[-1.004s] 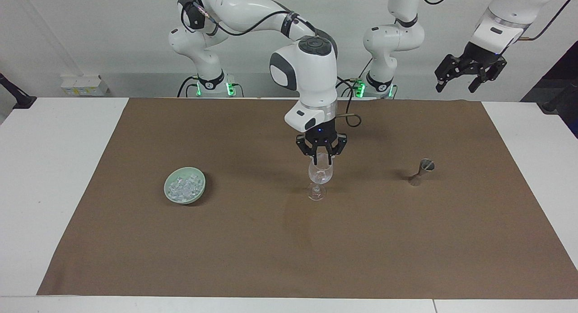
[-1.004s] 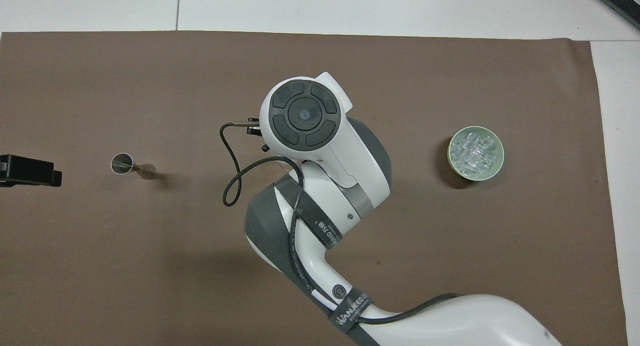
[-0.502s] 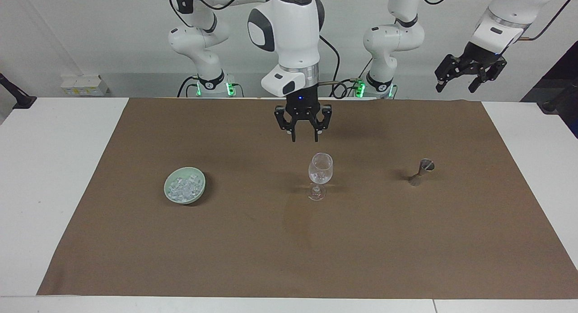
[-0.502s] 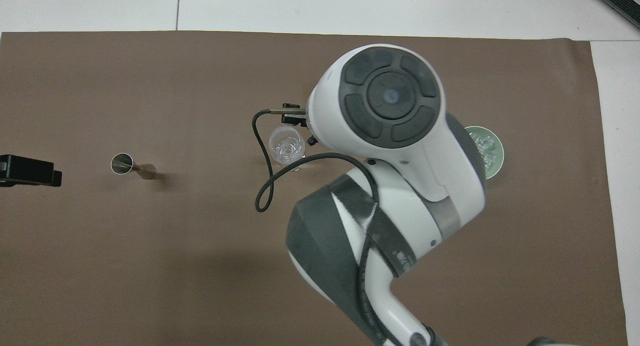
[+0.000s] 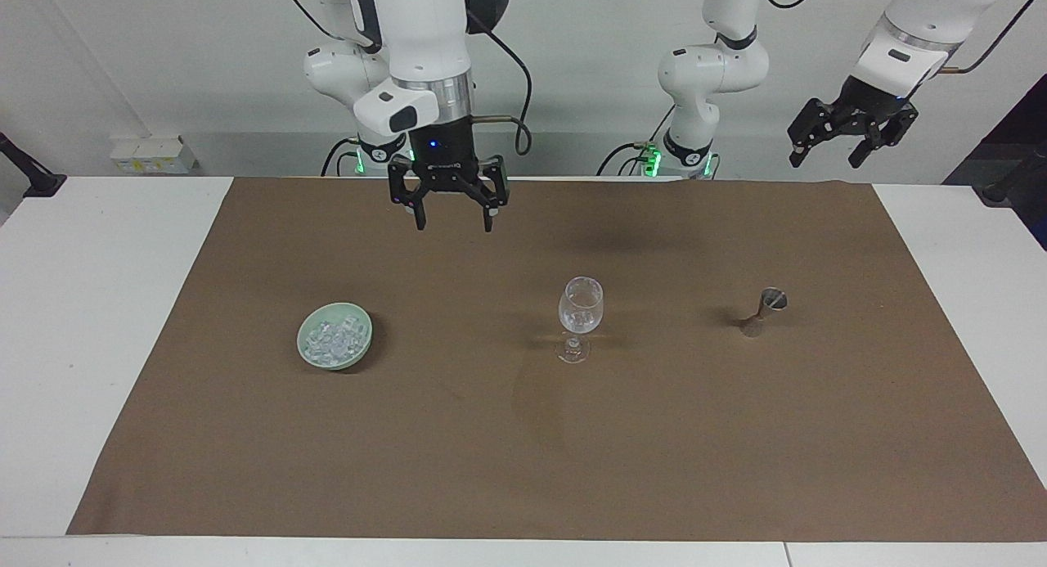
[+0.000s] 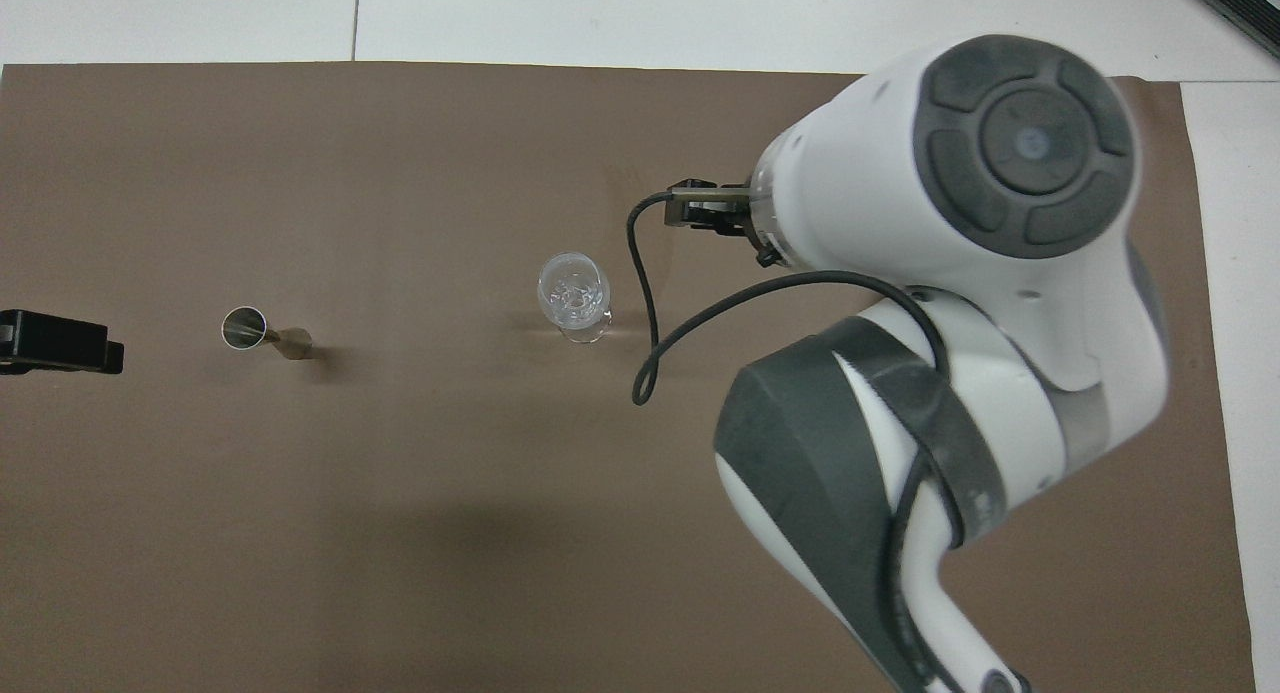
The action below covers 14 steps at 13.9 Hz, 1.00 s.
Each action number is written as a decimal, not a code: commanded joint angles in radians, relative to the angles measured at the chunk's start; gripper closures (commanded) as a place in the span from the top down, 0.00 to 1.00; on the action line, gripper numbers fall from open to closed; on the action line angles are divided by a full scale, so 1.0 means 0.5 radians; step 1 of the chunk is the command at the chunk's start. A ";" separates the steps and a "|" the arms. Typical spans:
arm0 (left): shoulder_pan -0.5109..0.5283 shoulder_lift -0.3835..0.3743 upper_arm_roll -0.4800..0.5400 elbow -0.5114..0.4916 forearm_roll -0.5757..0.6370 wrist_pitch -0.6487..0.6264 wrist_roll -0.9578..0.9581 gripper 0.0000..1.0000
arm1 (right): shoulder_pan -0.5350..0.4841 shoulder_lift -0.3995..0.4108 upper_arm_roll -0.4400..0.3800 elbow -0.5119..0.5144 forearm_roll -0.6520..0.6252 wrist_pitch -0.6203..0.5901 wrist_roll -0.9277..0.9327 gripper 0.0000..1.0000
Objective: Pour wine and add ice with both arms
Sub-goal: 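Carry the ice container back and set it down with the right gripper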
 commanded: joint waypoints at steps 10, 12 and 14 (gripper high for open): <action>0.016 -0.011 -0.005 0.000 0.022 0.001 0.026 1.00 | -0.425 -0.362 0.020 -0.090 0.020 -0.446 -0.396 1.00; 0.016 -0.011 -0.005 0.000 0.022 0.001 0.026 1.00 | -0.544 -0.362 0.035 -0.093 0.124 -0.520 -0.493 1.00; 0.016 -0.011 -0.005 0.000 0.022 0.001 0.026 1.00 | -0.643 -0.359 0.035 -0.093 0.198 -0.551 -0.613 1.00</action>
